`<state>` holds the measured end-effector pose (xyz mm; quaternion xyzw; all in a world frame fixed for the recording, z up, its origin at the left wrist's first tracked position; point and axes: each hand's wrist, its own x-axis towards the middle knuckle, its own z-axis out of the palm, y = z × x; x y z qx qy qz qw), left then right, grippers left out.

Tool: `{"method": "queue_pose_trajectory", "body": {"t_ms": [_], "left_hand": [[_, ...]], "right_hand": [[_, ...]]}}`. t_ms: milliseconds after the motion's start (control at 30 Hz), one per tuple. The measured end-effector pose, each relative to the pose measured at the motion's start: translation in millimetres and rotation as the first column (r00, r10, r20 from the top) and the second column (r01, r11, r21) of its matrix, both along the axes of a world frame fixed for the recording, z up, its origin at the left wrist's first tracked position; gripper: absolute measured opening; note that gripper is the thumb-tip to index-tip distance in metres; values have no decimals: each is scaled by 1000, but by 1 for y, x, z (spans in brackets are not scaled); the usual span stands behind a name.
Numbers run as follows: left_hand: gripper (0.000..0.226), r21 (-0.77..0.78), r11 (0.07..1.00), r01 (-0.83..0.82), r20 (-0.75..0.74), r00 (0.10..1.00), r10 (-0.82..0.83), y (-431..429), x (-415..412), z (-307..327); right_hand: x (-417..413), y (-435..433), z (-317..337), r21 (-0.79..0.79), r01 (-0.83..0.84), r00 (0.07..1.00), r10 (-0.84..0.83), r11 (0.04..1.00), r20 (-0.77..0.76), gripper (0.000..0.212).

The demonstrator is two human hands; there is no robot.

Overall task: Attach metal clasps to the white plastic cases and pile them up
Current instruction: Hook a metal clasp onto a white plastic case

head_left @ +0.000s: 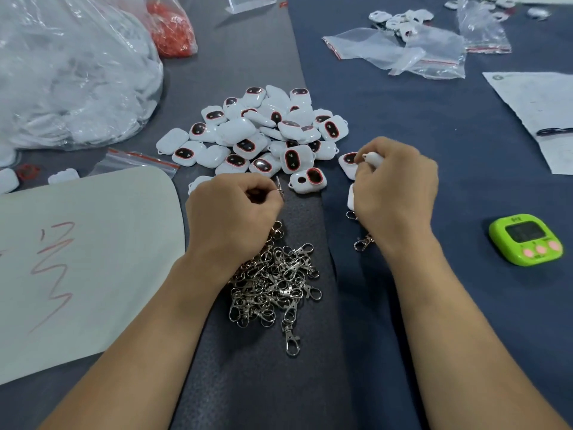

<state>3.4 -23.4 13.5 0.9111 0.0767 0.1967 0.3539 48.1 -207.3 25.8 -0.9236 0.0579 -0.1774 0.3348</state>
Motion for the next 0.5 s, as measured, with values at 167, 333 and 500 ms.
{"method": "queue_pose_trajectory", "body": {"t_ms": [167,333,500], "left_hand": [[8,5,1000,11,-15,1000,-10,-2,1,0],[8,75,994,83,53,995,-87,-4,-1,-3],[10,97,983,158,95,981,-167,-1,-2,-4]], "right_hand": [[5,10,-2,-172,-150,987,137,974,-84,25],[6,22,-6,-28,-365,929,362,931,-73,24],[-7,29,1,302,-388,920,386,871,68,23]]}}
